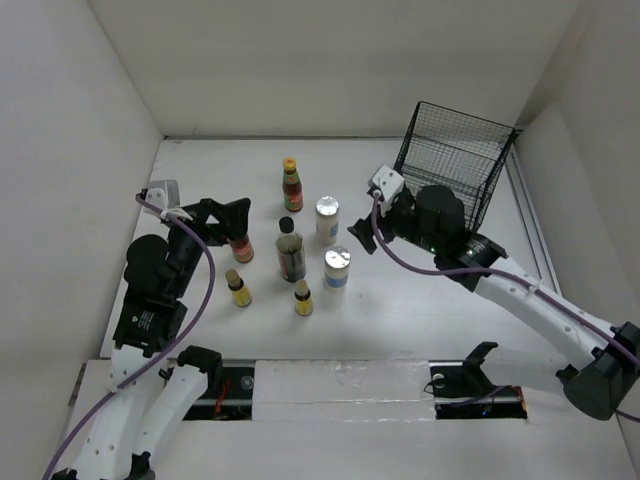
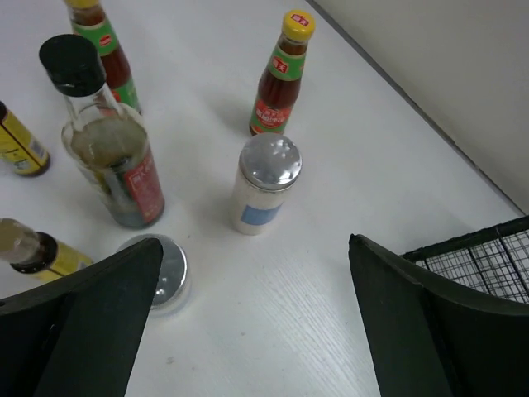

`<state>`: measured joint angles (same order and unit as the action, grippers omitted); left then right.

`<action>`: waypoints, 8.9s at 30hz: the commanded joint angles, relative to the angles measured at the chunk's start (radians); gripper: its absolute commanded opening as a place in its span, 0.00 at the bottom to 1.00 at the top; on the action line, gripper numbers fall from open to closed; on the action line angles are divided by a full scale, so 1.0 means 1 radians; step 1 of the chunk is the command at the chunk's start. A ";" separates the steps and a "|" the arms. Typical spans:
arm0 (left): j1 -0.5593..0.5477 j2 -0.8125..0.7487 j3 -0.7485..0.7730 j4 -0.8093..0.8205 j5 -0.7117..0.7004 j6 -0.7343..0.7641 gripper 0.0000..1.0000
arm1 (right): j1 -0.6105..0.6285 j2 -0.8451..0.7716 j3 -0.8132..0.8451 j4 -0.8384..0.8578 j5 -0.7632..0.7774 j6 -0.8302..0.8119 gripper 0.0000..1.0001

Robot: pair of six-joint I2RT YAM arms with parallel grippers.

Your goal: Organize the condiment bottles

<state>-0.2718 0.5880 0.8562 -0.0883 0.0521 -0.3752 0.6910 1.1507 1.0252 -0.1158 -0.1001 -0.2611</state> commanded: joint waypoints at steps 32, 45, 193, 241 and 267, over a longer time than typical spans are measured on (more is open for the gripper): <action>0.006 0.007 -0.059 0.081 -0.034 0.019 0.56 | 0.159 0.231 -0.033 -0.024 -0.105 -0.033 1.00; 0.006 0.018 -0.059 0.081 -0.001 0.019 0.56 | 0.159 0.241 -0.054 0.097 -0.108 -0.001 0.75; 0.006 0.049 -0.049 0.090 0.003 -0.010 0.63 | -0.341 0.268 0.348 0.269 -0.205 -0.026 0.45; 0.006 0.058 -0.049 0.090 0.022 -0.010 0.63 | -0.783 0.748 0.576 0.171 -0.204 0.140 0.86; 0.006 0.049 -0.049 0.079 -0.018 -0.010 0.36 | -0.177 0.293 0.243 0.256 -0.825 -0.251 0.86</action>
<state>-0.2718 0.6460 0.7986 -0.0433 0.0399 -0.3866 0.4572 1.4578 1.2724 0.1951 -0.7631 -0.3542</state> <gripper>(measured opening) 0.369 0.839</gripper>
